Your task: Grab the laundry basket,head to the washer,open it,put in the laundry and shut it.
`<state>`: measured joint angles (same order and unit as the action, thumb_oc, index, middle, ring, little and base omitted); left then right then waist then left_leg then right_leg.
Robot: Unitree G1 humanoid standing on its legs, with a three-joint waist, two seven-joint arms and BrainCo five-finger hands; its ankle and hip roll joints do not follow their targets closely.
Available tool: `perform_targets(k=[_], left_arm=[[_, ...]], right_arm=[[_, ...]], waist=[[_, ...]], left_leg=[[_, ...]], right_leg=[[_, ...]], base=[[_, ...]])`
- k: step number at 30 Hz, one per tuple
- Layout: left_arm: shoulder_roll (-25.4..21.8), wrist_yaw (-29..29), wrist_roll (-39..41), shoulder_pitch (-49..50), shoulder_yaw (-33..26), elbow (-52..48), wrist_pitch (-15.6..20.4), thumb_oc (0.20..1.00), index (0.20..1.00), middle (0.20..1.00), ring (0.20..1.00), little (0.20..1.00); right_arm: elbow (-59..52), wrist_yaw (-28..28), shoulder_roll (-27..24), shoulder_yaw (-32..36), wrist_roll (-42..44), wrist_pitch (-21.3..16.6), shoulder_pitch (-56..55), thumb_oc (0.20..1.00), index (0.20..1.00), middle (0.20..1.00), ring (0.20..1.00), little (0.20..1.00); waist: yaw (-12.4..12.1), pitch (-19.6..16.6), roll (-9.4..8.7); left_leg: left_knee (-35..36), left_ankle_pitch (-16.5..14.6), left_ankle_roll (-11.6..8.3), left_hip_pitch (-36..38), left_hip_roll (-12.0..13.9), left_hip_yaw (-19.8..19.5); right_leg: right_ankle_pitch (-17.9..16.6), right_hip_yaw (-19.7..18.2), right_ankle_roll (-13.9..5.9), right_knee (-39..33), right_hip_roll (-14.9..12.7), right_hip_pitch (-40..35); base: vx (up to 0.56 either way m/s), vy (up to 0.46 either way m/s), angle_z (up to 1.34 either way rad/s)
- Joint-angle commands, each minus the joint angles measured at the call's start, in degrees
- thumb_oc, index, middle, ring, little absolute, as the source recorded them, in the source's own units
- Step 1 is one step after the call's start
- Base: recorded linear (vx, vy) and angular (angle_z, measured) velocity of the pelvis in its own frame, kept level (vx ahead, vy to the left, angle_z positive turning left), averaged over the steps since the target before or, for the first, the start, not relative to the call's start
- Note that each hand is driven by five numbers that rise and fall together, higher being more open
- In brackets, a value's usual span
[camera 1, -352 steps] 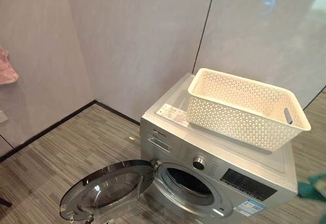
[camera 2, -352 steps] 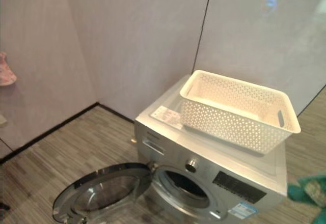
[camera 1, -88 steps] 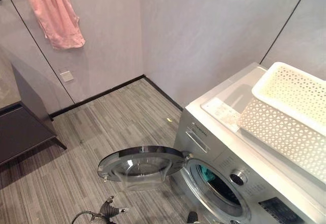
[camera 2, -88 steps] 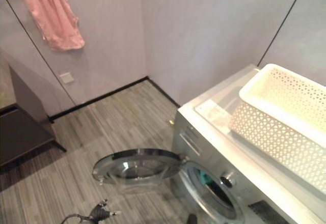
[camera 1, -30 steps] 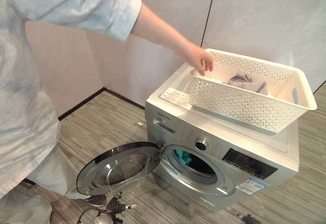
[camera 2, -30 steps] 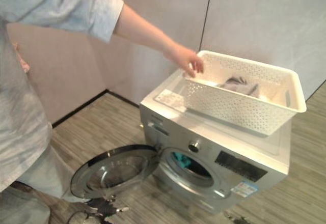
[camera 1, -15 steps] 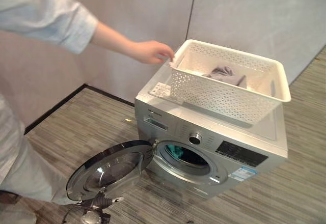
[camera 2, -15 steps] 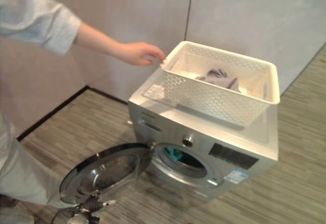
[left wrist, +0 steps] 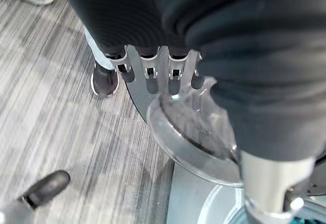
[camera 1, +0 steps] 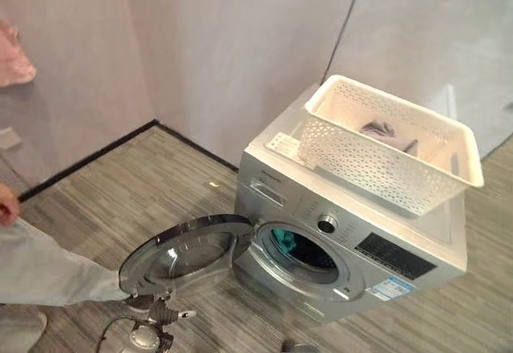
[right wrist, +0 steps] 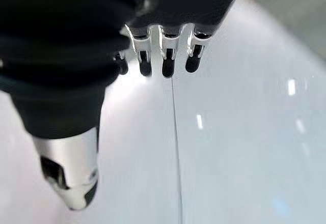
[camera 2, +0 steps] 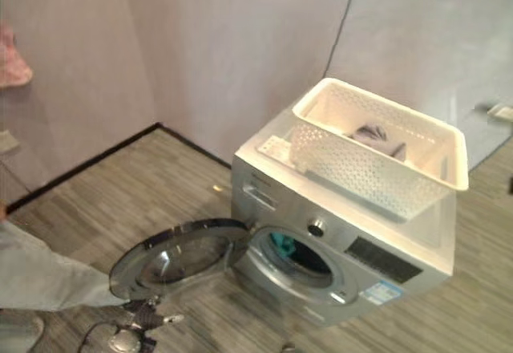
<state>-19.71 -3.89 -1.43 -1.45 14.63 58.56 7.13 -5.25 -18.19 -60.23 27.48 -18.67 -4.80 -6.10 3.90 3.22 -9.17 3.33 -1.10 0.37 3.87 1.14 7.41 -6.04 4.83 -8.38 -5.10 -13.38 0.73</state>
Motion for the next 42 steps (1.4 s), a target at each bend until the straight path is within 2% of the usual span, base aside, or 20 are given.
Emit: perform_targets(k=[1, 2, 3, 6, 8, 9, 10, 11, 12, 15, 18, 24, 36, 42], left_arm=[[1.8, 0.6, -2.1, -4.0, 1.2, 0.3, 1.7, 1.000, 1.000, 1.000, 1.000, 1.000], [1.5, 0.9, -1.6, -4.1, 1.9, 0.4, 1.6, 1.000, 1.000, 1.000, 1.000, 1.000], [1.5, 0.9, -1.6, -4.1, 1.8, 0.4, 1.6, 1.000, 1.000, 1.000, 1.000, 1.000], [1.5, 1.0, -0.7, -4.6, 1.7, 2.2, 1.5, 1.000, 1.000, 1.000, 1.000, 1.000], [1.9, 1.6, -0.4, -4.1, 1.6, 2.5, 1.6, 1.000, 1.000, 1.000, 1.000, 1.000], [1.9, 1.6, -0.4, -4.1, 1.8, 2.5, 1.6, 1.000, 1.000, 1.000, 1.000, 1.000], [2.3, 2.1, -0.2, -3.3, 1.1, 3.3, 1.6, 1.000, 1.000, 1.000, 1.000, 1.000], [2.3, 2.1, -0.2, -3.3, 1.2, 3.3, 1.6, 1.000, 1.000, 1.000, 1.000, 1.000], [2.6, 2.0, 0.3, -2.8, 0.7, 4.6, 1.6, 1.000, 1.000, 1.000, 1.000, 1.000], [3.0, 2.0, 1.1, -2.0, 0.0, 5.0, 1.6, 1.000, 1.000, 1.000, 1.000, 1.000], [3.8, 2.0, 2.5, -1.8, -0.1, 5.6, 1.7, 1.000, 1.000, 1.000, 1.000, 1.000], [4.9, 3.3, 4.8, -0.9, -0.2, 6.0, 1.5, 1.000, 1.000, 1.000, 1.000, 1.000], [4.6, 5.8, 6.1, 1.2, -0.5, 4.9, 1.4, 1.000, 1.000, 1.000, 1.000, 1.000], [4.3, 6.0, 7.3, 1.6, -0.3, 3.8, 1.8, 1.000, 1.000, 1.000, 1.000, 1.000]], right_arm=[[13.4, 1.6, -4.7, -2.6, 3.1, 2.9, 8.3, 1.000, 1.000, 1.000, 1.000, 1.000], [17.4, 3.8, -5.6, -6.0, 6.0, 3.4, 11.1, 1.000, 1.000, 1.000, 1.000, 1.000], [17.5, 3.8, -5.6, -6.3, 6.0, 3.4, 11.3, 1.000, 1.000, 1.000, 1.000, 1.000], [20.0, 9.0, -9.4, -9.9, 6.1, 3.4, 12.2, 1.000, 1.000, 1.000, 1.000, 1.000], [21.4, 13.2, -11.7, -8.7, 8.5, 3.1, 8.8, 1.000, 1.000, 1.000, 1.000, 1.000], [21.3, 13.3, -11.7, -8.1, 8.5, 3.1, 8.2, 1.000, 1.000, 1.000, 1.000, 1.000], [20.6, 16.0, -12.9, -6.9, 9.9, 2.0, 5.0, 1.000, 1.000, 1.000, 1.000, 1.000], [20.6, 16.1, -12.9, -6.7, 9.9, 2.0, 4.9, 1.000, 1.000, 1.000, 1.000, 1.000], [21.6, 17.1, -13.5, -8.4, 11.4, 1.3, 5.6, 1.000, 1.000, 1.000, 1.000, 1.000], [21.2, 18.4, -14.5, -11.7, 12.5, 0.6, 8.1, 1.000, 1.000, 1.000, 1.000, 1.000], [20.1, 19.9, -17.4, -15.9, 15.9, -0.7, 12.6, 1.000, 1.000, 1.000, 1.000, 1.000], [18.9, 23.2, -20.7, -19.3, 20.1, -1.0, 15.0, 1.000, 1.000, 1.000, 1.000, 1.000], [18.2, 30.0, -24.5, -21.1, 22.6, -1.8, 9.2, 1.000, 1.000, 1.000, 1.000, 1.000], [20.2, 31.7, -24.8, -27.2, 23.6, -2.2, 12.8, 1.000, 1.000, 1.000, 1.000, 1.000]], waist=[[-1.6, 0.3, 4.47], [-1.5, 0.5, 3.80], [-1.3, 0.5, 3.81], [-0.7, 0.8, 2.37], [-0.1, -0.2, 1.07], [-0.2, -0.2, 1.09], [-0.1, -1.3, 0.62], [-0.1, -1.3, 0.63], [-0.4, -2.2, 0.48], [-0.5, -3.2, 0.48], [-1.2, -4.1, 0.51], [-1.9, -4.7, 0.31], [-2.1, -3.6, 0.27], [-2.4, -2.6, 0.65]], left_leg=[[-4.3, -7.6, 2.11, 1.0, -0.5, -0.1], [-4.7, -8.1, 1.90, 1.4, -0.6, -1.0], [-4.7, -8.1, 1.90, 1.4, -0.6, -1.0], [-5.3, -8.6, 1.16, 1.9, -0.8, -2.9], [-4.7, -8.6, 0.19, 2.4, -0.7, -4.9], [-4.6, -8.5, 0.18, 2.5, -0.7, -5.1], [-3.6, -8.0, -0.81, 3.3, 0.7, -5.9], [-3.6, -7.9, -0.82, 3.3, 0.7, -5.9], [-2.4, -7.2, -1.69, 4.1, 2.4, -6.4], [-1.0, -6.5, -2.44, 4.9, 4.0, -6.4], [1.1, -4.6, -4.20, 4.9, 6.4, -6.5], [1.7, -3.1, -6.16, 4.2, 8.8, -6.7], [1.7, -1.2, -8.31, 2.2, 11.8, -8.4], [1.7, -0.5, -8.92, 1.1, 12.4, -9.0]], right_leg=[[-1.3, -1.2, -3.73, 6.0, -1.6, 5.8], [-3.2, -2.0, -4.35, 4.6, -1.8, 6.2], [-3.2, -2.0, -4.36, 4.6, -1.8, 6.1], [-5.0, -3.7, -5.17, 3.6, -1.5, 6.0], [-4.0, -5.2, -5.29, 3.1, -0.9, 4.2], [-4.0, -5.1, -5.29, 3.0, -0.9, 4.1], [-3.1, -4.1, -5.17, 3.3, -0.2, 3.1], [-3.1, -4.1, -5.16, 3.3, -0.2, 3.1], [-1.6, -2.9, -4.48, 3.2, 0.9, 2.3], [-0.6, -2.0, -3.95, 2.3, 1.9, 1.4], [0.9, -0.4, -2.83, 0.5, 3.6, 0.2], [3.2, 1.2, -1.41, 0.3, 5.4, -0.8], [6.0, 3.6, 0.21, 1.1, 7.7, -1.5], [6.5, 4.5, 0.62, 0.8, 8.2, -1.5]], base=[[0.13, -0.127, 0.54], [0.10, -0.090, 0.19], [0.09, -0.094, 0.07], [0.09, -0.123, 0.23], [0.11, -0.158, 0.35], [0.17, -0.238, 0.50], [0.10, -0.152, 0.46], [0.19, -0.292, 0.39], [0.09, -0.141, 0.20], [0.12, -0.201, 0.02], [0.06, -0.166, 0.09], [0.04, -0.109, 0.08], [0.03, -0.087, 0.08], [0.02, -0.048, 0.05]])
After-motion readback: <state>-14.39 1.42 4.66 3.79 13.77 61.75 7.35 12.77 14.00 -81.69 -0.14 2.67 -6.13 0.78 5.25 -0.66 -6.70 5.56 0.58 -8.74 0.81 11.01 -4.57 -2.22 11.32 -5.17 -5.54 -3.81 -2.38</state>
